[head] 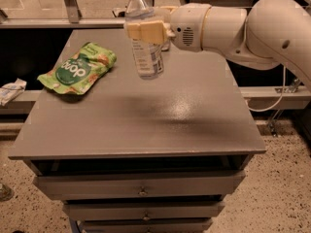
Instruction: Place blue plastic bottle upright
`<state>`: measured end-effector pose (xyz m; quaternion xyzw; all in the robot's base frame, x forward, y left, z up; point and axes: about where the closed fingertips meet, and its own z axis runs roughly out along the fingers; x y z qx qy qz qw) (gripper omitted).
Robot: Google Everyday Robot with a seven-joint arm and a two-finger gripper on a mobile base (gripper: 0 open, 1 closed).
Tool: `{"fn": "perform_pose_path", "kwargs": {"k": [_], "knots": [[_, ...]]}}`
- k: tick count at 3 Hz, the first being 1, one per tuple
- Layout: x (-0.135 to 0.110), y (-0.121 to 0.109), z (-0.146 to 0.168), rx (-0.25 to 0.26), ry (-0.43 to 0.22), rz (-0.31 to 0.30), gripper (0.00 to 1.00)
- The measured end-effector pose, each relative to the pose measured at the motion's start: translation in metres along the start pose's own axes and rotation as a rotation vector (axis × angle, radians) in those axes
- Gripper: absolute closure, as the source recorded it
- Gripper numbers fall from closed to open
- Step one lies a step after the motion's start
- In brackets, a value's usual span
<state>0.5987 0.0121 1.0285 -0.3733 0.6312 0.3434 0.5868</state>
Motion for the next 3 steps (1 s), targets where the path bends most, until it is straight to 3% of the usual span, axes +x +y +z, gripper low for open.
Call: {"fn": "perform_pose_path", "kwargs": {"k": [3], "knots": [[0.007, 0.020, 0.018, -0.002, -0.165, -0.076, 1.00]]}}
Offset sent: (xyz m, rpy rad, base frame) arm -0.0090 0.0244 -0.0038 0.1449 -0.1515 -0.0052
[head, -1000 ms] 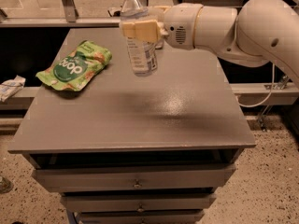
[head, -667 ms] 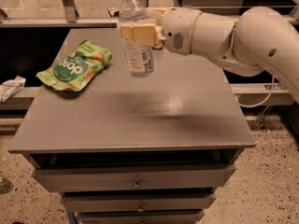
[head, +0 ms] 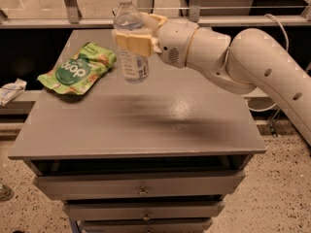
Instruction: Place blue plastic bottle upright
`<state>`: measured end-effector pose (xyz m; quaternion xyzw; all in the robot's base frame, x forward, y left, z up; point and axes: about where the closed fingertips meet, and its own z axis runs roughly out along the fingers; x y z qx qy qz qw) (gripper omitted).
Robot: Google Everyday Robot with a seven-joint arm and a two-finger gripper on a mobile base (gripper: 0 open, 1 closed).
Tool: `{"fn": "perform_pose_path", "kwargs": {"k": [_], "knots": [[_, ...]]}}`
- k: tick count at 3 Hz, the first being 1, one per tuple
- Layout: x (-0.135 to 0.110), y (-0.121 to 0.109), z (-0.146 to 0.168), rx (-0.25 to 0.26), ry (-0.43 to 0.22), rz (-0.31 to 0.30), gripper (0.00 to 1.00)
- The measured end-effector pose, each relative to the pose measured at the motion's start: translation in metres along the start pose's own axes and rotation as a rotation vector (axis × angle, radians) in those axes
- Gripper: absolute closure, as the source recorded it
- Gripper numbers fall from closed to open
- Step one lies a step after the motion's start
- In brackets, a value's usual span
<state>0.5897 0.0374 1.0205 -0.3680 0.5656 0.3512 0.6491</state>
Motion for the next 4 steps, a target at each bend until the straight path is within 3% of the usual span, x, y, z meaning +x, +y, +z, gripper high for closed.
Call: {"fn": "perform_pose_path", "kwargs": {"k": [2, 4], "knots": [[0.033, 0.012, 0.004, -0.051, -0.047, -0.048, 1.00], [0.064, 0.018, -0.001, -0.086, -0.034, -0.033, 1.00]]}}
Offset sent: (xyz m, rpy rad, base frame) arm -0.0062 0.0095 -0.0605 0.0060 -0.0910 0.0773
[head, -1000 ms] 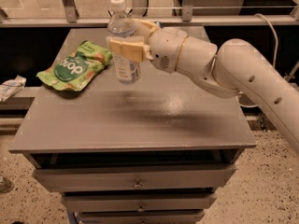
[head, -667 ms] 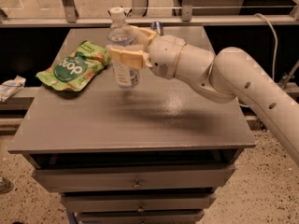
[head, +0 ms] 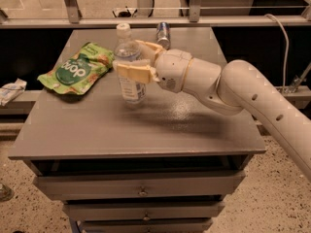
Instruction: Place blue plastic bottle upright
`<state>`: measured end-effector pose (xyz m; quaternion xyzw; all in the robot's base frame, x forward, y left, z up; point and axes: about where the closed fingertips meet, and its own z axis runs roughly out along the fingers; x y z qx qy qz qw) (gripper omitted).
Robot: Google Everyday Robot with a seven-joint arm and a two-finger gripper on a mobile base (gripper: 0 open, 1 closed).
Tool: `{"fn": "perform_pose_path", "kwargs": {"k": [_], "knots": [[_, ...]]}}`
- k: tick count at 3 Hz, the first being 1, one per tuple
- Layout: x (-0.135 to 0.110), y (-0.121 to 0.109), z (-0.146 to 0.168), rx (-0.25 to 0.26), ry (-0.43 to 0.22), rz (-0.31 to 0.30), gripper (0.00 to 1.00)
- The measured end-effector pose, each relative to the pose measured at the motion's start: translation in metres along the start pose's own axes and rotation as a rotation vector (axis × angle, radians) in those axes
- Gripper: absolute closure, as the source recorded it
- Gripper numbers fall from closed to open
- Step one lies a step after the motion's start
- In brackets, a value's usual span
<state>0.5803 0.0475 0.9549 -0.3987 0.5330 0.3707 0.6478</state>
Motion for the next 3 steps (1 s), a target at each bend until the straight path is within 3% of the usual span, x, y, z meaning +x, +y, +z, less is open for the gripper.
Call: {"fn": "perform_pose_path", "kwargs": {"k": [2, 3], "knots": [[0.0143, 0.0039, -0.0046, -0.002, -0.019, 0.029, 0.51], [0.0177, 0.0058, -0.0073, -0.002, -0.021, 0.034, 0.20]]}}
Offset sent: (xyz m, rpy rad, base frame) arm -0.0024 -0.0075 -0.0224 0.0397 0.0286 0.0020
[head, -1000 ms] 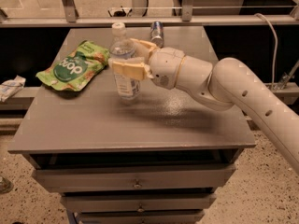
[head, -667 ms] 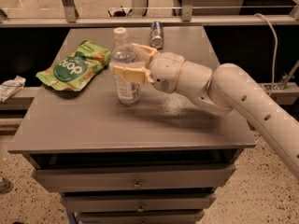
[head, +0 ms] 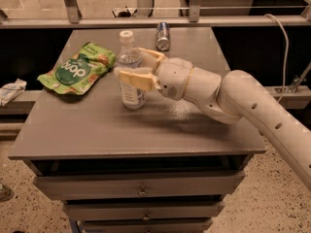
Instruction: Place blue plastic bottle upright
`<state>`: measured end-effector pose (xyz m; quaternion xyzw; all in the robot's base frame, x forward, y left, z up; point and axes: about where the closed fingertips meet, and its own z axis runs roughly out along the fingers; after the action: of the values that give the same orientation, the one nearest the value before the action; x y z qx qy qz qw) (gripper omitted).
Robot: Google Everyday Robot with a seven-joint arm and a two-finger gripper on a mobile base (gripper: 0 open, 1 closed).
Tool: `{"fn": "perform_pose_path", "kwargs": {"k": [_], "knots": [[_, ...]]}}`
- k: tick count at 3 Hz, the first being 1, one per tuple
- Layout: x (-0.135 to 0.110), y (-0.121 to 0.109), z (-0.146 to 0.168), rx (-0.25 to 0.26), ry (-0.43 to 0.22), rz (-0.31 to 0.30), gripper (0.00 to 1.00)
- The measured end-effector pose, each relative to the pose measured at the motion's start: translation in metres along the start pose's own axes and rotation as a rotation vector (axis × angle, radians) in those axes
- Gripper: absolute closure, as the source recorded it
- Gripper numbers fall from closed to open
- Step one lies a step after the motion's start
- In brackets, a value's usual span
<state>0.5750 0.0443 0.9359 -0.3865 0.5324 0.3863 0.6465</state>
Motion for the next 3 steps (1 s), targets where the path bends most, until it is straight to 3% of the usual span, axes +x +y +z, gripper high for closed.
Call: {"fn": "perform_pose_path", "kwargs": {"k": [1, 2, 3], "knots": [[0.002, 0.001, -0.002, -0.001, 0.000, 0.002, 0.00], [0.002, 0.001, -0.002, -0.002, 0.001, 0.001, 0.00], [-0.001, -0.001, -0.020, -0.049, 0.064, -0.007, 0.00]]}}
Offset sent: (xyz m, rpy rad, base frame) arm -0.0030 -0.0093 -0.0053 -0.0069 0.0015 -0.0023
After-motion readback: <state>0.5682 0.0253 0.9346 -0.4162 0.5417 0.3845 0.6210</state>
